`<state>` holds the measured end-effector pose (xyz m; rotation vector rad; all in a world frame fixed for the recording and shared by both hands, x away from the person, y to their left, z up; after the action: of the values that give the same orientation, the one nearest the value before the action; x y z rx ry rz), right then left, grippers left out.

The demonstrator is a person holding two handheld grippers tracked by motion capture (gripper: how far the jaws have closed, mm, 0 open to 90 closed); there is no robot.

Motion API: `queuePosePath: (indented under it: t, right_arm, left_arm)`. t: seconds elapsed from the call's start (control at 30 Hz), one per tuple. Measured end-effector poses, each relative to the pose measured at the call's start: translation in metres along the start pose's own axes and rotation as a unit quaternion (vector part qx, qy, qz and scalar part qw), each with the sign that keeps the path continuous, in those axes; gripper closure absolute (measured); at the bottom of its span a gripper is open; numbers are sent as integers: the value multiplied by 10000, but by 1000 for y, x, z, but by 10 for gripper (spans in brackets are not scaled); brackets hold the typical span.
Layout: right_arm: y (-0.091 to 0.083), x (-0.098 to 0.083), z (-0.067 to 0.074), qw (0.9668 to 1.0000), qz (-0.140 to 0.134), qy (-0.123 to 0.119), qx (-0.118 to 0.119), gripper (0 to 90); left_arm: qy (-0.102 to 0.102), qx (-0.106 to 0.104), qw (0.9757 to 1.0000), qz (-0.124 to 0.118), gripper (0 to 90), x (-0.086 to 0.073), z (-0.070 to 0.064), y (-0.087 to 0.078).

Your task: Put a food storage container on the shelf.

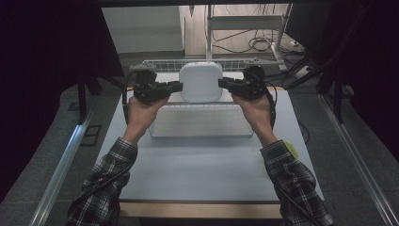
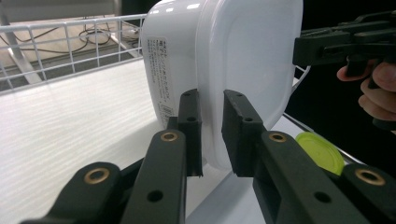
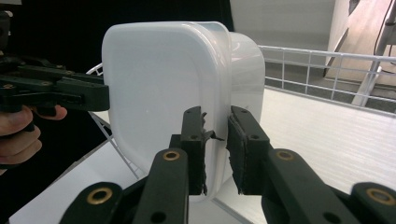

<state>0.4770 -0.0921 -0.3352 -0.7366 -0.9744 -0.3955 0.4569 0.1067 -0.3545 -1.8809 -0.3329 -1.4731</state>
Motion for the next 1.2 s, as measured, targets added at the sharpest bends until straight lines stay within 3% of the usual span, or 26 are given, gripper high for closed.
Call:
queuePosePath:
  t: [0.2,0.5,0.8,1.0,1.2]
  right_arm:
    - [4,2,-1,10000,-4,-4,-18,689]
    - [15,8,-1,9995,-16,-200,-235,631]
    - [23,10,-6,9989,3,-232,-397,587]
    - [26,11,-7,9989,-2,-232,-409,566]
    - [30,13,-9,9973,45,-350,-640,552]
  left_arm:
    - [145,90,9999,-27,691,5,2,5]
    - [170,246,9995,-90,562,8,7,14]
    - [186,345,9992,16,579,8,12,20]
    - [54,281,9996,-7,582,8,17,23]
    - [21,287,9996,68,536,11,19,26]
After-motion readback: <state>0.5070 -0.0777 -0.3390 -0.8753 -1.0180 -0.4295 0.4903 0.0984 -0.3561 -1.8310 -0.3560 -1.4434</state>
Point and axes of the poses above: each handheld gripper's, and its own axes: y roughly forward along the jaws, x roughly out of its top, z roughly to its left, the point moved 8 cm from there along y, roughly forward along the jaws, and after that the axes turned 10 degrees about y, right-handed, at the moved point
